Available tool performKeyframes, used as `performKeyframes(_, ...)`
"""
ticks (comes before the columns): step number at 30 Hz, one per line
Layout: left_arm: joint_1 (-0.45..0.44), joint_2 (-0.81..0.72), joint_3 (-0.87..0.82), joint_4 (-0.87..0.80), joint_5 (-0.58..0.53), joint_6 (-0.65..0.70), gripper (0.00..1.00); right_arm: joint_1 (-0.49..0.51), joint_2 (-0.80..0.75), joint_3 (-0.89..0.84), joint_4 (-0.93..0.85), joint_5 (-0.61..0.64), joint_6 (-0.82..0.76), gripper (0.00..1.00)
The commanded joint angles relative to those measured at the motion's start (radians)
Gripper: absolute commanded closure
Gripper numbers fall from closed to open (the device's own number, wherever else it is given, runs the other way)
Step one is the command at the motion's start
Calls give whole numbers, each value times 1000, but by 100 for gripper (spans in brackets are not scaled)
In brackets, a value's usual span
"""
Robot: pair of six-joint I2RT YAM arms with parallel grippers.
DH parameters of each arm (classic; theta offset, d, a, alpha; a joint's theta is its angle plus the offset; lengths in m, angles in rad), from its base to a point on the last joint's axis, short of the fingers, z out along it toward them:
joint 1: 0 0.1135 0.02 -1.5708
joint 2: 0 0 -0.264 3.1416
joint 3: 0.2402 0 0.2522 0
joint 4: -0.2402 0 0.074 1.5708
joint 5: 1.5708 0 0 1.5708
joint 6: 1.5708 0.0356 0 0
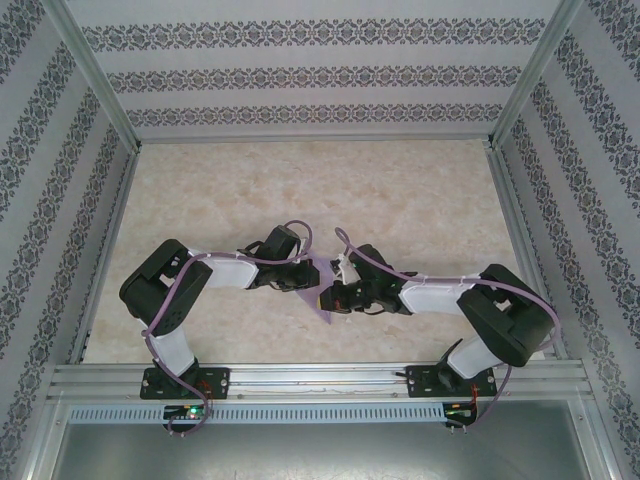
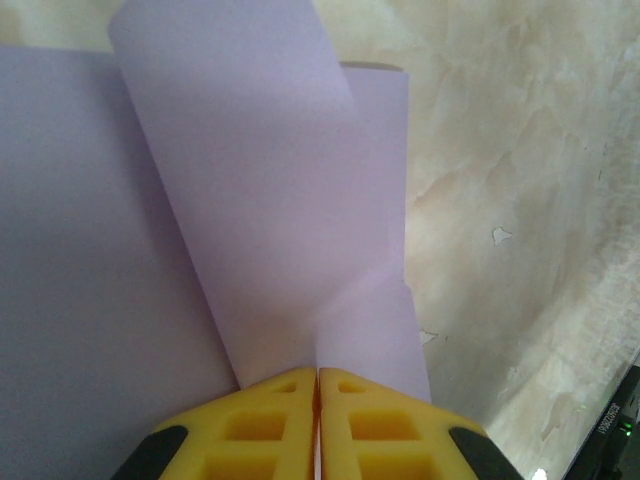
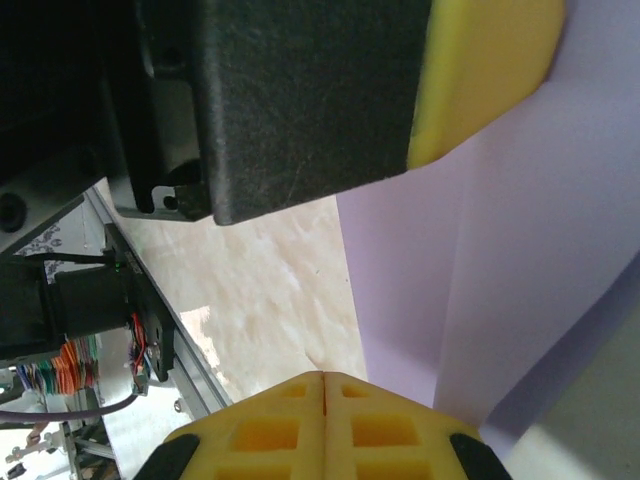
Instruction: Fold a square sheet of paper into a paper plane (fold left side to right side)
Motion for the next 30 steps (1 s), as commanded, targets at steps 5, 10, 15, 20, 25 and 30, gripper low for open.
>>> performKeyframes(5,-4,26,-19,-78,-55,9,90,27,45,-39,85,21,31,100)
performKeyframes(10,-4,28,-19,-80,-56,10,90,40,64,-53,110,24,43,100)
performKeyframes(15,-4,30,-20,-79,-59,10,90,48,58,-62,108,36,46,100)
performKeyframes(20,-3,31,-19,-80,-60,10,90,50,51,-70,97,50,42,100)
performKeyframes(25,-5,31,-18,-82,-61,11,90,54,48,-73,94,50,41,100)
performKeyframes(30,-3,32,-16,-81,-64,11,90,62,58,-68,94,41,40,100)
